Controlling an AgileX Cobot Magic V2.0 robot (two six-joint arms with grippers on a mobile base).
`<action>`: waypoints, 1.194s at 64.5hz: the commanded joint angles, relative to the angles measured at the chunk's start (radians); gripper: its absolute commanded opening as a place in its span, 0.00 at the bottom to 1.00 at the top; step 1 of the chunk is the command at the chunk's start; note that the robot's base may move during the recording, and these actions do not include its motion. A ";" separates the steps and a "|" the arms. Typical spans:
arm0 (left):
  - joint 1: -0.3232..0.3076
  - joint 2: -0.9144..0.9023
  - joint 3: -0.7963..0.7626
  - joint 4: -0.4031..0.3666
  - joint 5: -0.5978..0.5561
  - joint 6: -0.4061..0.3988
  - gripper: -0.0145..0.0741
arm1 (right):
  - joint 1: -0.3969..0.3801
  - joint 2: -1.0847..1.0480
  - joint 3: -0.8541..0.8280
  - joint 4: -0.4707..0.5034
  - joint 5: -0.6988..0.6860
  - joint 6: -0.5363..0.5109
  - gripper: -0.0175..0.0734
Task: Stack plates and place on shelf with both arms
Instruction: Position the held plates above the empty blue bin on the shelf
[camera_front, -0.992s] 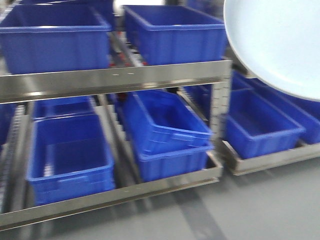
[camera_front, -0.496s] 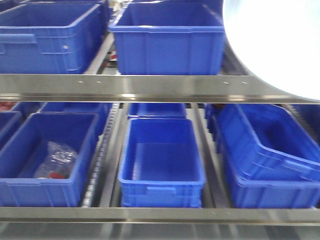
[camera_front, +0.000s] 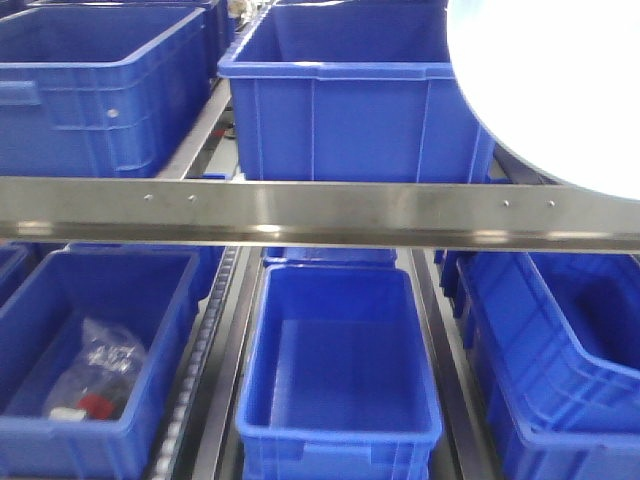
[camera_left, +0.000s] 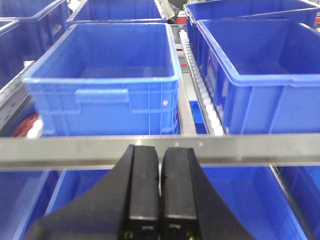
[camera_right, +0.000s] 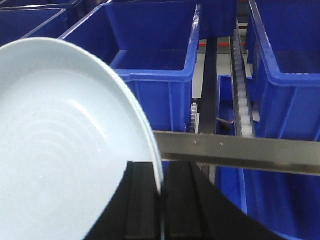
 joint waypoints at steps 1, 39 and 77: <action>0.000 0.008 -0.028 -0.002 -0.082 -0.002 0.26 | -0.002 0.000 -0.032 -0.004 -0.111 0.001 0.25; 0.000 0.008 -0.028 -0.002 -0.082 -0.002 0.26 | -0.002 0.000 -0.032 -0.004 -0.111 0.001 0.25; 0.000 0.008 -0.028 -0.002 -0.082 -0.002 0.26 | -0.002 0.000 -0.032 -0.004 -0.111 0.001 0.25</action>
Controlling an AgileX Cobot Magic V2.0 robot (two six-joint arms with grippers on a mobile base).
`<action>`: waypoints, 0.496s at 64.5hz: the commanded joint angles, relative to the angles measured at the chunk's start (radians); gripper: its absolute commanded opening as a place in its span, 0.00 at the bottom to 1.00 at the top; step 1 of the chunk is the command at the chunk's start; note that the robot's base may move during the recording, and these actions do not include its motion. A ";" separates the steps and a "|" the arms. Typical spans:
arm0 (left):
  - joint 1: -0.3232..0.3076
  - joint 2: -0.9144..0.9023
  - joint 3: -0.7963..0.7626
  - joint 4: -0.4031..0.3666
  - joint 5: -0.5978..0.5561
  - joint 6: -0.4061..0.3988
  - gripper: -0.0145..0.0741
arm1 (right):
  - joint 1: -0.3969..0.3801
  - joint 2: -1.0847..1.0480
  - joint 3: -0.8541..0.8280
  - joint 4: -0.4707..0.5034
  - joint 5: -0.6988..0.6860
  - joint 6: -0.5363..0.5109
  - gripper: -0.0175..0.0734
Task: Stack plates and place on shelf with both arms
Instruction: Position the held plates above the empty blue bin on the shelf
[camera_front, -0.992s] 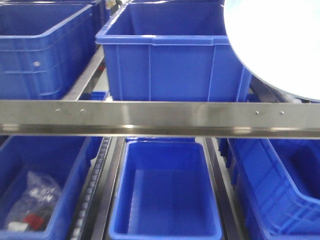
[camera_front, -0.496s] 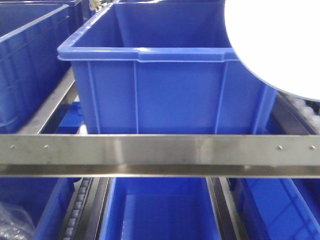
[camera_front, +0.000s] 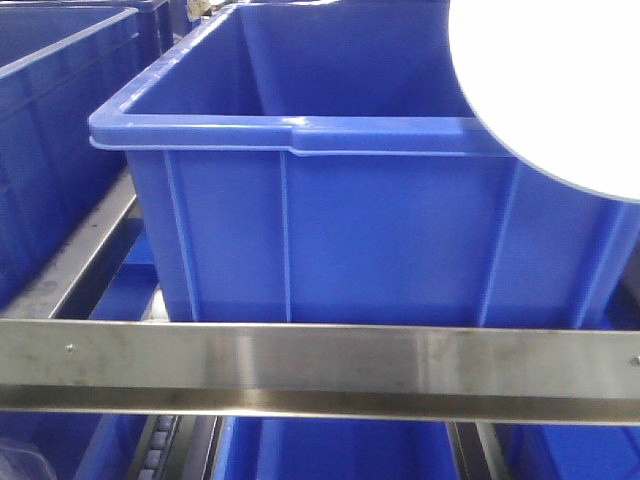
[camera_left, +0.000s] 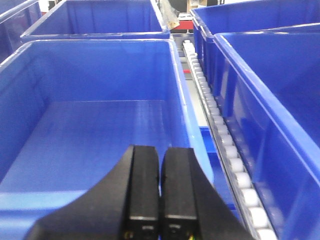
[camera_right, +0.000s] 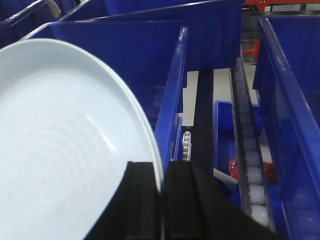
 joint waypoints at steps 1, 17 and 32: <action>0.000 0.008 -0.028 -0.002 -0.082 -0.002 0.26 | -0.002 0.000 -0.032 -0.004 -0.111 0.001 0.25; 0.000 0.008 -0.028 -0.002 -0.082 -0.002 0.26 | -0.002 0.000 -0.032 -0.004 -0.111 0.001 0.25; 0.000 0.008 -0.028 -0.002 -0.082 -0.002 0.26 | -0.002 0.000 -0.032 -0.004 -0.111 0.001 0.25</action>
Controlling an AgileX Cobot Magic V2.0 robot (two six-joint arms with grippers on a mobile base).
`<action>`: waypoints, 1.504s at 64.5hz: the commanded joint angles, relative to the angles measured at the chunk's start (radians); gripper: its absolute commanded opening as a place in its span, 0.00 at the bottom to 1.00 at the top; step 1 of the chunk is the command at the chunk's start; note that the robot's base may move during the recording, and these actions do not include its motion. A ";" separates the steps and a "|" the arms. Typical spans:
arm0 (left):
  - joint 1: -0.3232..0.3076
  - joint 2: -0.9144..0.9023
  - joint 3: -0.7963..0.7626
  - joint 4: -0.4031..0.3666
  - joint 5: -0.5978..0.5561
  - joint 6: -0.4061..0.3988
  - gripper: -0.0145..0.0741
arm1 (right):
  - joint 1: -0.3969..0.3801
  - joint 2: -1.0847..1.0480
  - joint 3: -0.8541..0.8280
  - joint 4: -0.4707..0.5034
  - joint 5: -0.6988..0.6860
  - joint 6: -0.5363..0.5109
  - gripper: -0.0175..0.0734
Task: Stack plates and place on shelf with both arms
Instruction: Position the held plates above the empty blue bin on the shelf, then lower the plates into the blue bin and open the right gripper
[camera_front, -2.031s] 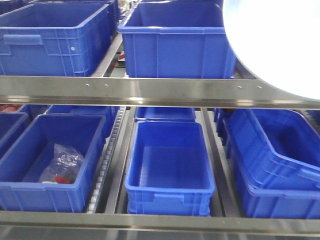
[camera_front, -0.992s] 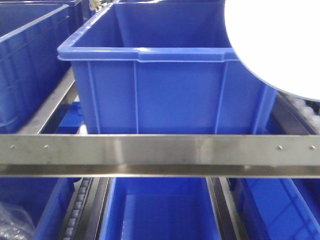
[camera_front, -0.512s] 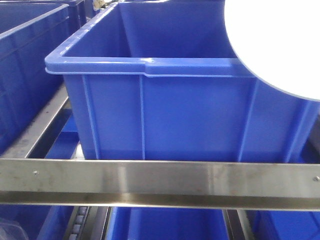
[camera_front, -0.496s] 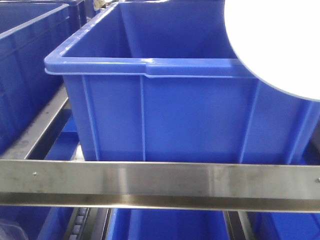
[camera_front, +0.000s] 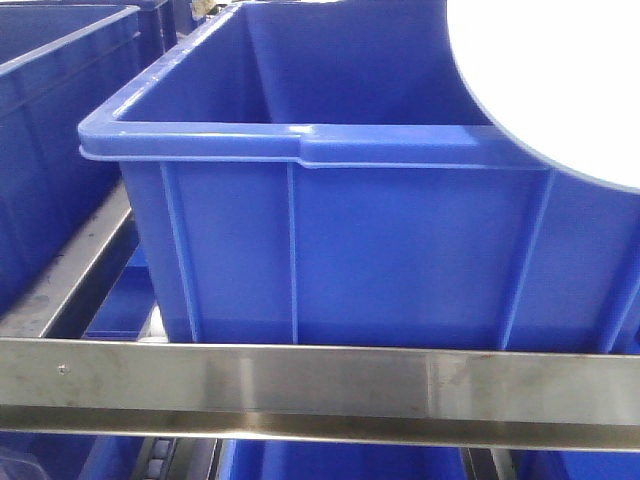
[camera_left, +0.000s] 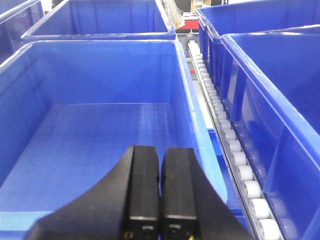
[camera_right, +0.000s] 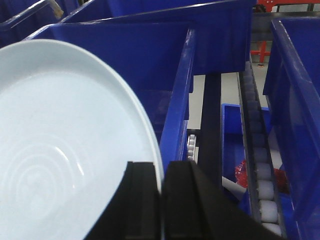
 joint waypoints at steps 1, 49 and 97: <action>0.000 0.008 -0.028 -0.002 -0.082 -0.002 0.26 | -0.002 0.000 -0.032 -0.004 -0.109 0.001 0.25; 0.000 0.008 -0.028 -0.002 -0.082 -0.002 0.26 | -0.002 0.000 -0.070 0.017 -0.094 0.005 0.25; 0.000 0.008 -0.028 -0.002 -0.082 -0.002 0.26 | 0.217 0.666 -0.602 0.019 -0.129 0.005 0.32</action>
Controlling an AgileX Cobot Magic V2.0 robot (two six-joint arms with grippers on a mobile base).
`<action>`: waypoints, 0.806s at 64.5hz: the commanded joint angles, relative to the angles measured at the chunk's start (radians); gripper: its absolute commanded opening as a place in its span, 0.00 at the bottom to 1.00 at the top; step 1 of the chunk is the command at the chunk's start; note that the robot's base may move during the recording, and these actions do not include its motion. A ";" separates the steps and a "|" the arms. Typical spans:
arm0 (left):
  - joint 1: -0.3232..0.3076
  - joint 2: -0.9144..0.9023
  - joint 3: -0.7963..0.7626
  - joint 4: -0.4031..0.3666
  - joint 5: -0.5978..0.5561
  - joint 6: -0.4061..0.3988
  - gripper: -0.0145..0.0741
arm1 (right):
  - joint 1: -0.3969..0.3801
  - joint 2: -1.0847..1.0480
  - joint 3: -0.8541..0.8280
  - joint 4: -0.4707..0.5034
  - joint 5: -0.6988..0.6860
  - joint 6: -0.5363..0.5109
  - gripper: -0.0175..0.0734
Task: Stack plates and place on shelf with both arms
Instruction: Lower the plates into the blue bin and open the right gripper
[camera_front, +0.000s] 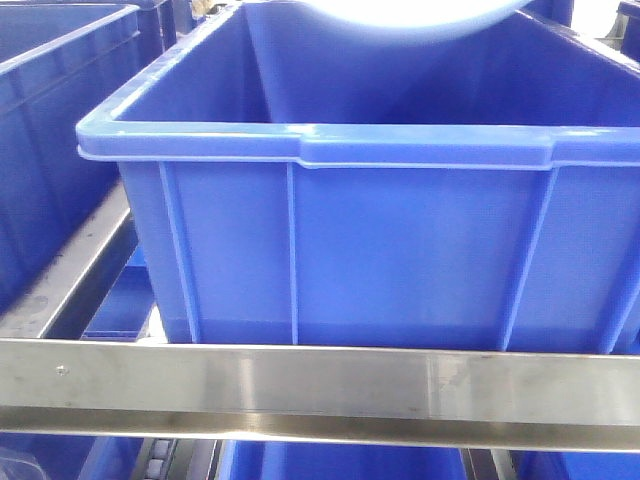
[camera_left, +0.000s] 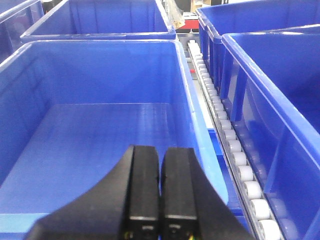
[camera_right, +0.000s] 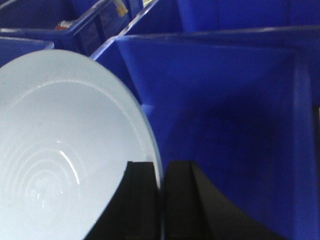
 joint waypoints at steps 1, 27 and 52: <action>0.000 0.008 -0.028 -0.002 -0.082 -0.002 0.26 | 0.003 0.034 -0.060 0.015 -0.131 0.004 0.34; 0.000 0.008 -0.028 -0.002 -0.082 -0.002 0.26 | 0.002 0.077 -0.071 0.123 -0.089 0.004 0.68; 0.000 0.008 -0.028 -0.002 -0.082 -0.002 0.26 | -0.053 -0.073 0.045 0.078 0.008 -0.042 0.28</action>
